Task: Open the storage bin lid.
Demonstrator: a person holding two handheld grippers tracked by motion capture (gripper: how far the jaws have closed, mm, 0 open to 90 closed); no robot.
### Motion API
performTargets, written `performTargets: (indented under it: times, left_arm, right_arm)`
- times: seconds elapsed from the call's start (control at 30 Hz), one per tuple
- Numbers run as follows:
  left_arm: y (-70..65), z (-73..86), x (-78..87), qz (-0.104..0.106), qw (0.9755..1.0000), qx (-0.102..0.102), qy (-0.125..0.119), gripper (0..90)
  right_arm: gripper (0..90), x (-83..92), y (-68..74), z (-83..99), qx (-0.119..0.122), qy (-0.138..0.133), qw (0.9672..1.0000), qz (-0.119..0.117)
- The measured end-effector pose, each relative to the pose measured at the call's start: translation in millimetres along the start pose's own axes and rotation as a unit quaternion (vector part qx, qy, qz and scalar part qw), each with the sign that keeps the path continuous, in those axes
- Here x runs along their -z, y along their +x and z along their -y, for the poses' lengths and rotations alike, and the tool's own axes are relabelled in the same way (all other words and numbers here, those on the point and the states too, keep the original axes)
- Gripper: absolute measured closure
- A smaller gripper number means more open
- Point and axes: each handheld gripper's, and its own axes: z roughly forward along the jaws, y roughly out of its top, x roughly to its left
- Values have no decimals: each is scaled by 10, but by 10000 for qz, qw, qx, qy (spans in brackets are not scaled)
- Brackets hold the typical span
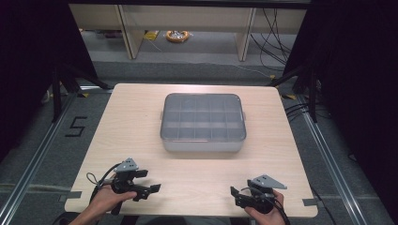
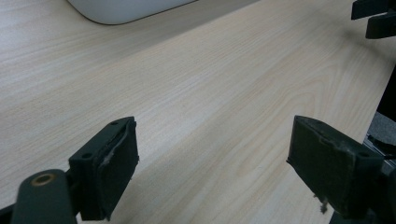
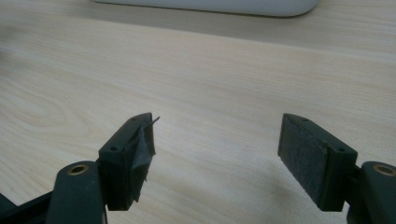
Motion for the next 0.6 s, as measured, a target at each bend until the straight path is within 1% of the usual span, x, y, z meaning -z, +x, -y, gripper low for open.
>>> performTargets:
  times: [0.07, 0.1, 0.13, 0.17, 0.2, 0.23, 0.27, 0.3, 0.33, 0.37, 0.4, 0.43, 0.47, 0.5, 0.53, 0.57, 0.6]
  left_arm:
    - [7, -4, -1, -22, 10000, 28, -24, 152]
    - [7, -4, -1, -22, 10000, 28, -24, 153]
    - [11, -6, 5, -36, 10000, 32, -3, 153]
    - [4, -5, 10, -125, 9999, 47, -54, 154]
    - [4, -5, 10, -125, 9999, 47, -54, 154]
    - [14, -7, 7, -41, 9999, 54, -80, 154]
    - [17, -11, 5, -34, 9999, 90, -91, 154]
    - [13, -4, 0, -77, 9998, 110, -123, 154]
    - [25, -5, 7, -48, 9999, 92, -64, 154]
    - [30, -6, 7, -26, 9999, 123, -68, 154]
    - [28, -7, 3, -72, 9997, 185, -158, 154]
    - [32, -9, 4, -97, 9996, 208, -180, 155]
    - [48, -14, 17, -44, 9997, 199, -115, 155]
    - [48, -14, 17, -44, 9997, 199, -115, 155]
    - [51, -11, 16, -70, 9995, 255, -179, 155]
    - [51, -11, 16, -70, 9995, 255, -179, 155]
    - [63, -19, 20, -77, 9994, 261, -204, 155]
  right_arm:
    - [279, 0, -2, -1, -32, 3, 10000, -30]
    - [279, 15, 44, 4, -342, 104, 9994, -12]
    - [279, 15, 44, 4, -342, 104, 9994, -12]
    - [278, 0, -14, 4, -66, -10, 10000, -39]
    - [278, 0, -14, 4, -66, -10, 10000, -39]
    - [278, 4, -12, 1, -109, 15, 9999, -25]
    - [279, -14, -31, 6, -120, -90, 9998, -92]
    - [279, -18, -33, 7, -162, -67, 9998, -128]
    - [278, -15, -39, 7, -176, -54, 9998, -111]
    - [278, -5, -38, 3, -177, -12, 9998, -73]
    - [279, -11, -43, 4, -150, -28, 9999, -40]
    - [279, -13, -42, 4, -182, -39, 9998, -78]
    - [279, -9, -44, 4, -190, -33, 9998, -74]
    - [279, -9, -44, 4, -190, -33, 9998, -74]
    - [279, 16, 4, 2, -578, 49, 9983, -97]
    - [279, 16, 4, 2, -578, 49, 9983, -97]
    - [279, -11, -63, -1, -318, -139, 9993, -117]
